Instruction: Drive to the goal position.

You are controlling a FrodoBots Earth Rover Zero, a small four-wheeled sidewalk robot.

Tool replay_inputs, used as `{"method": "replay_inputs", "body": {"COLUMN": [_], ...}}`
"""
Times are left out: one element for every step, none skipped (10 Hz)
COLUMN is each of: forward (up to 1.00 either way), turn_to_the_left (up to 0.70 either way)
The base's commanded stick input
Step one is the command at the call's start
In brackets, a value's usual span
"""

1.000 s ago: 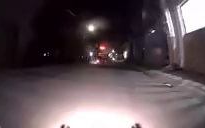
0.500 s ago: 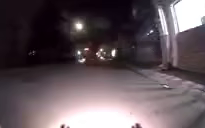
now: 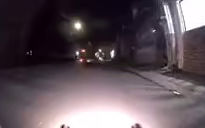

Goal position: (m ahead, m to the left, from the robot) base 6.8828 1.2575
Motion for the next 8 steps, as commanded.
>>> {"method": "replay_inputs", "body": {"forward": [0.85,0.85,0.85,0.85,0.85,0.85,0.85,0.85], "turn_to_the_left": [0.0,0.0,-0.05,-0.34,-0.34,-0.24,-0.01,0.0]}}
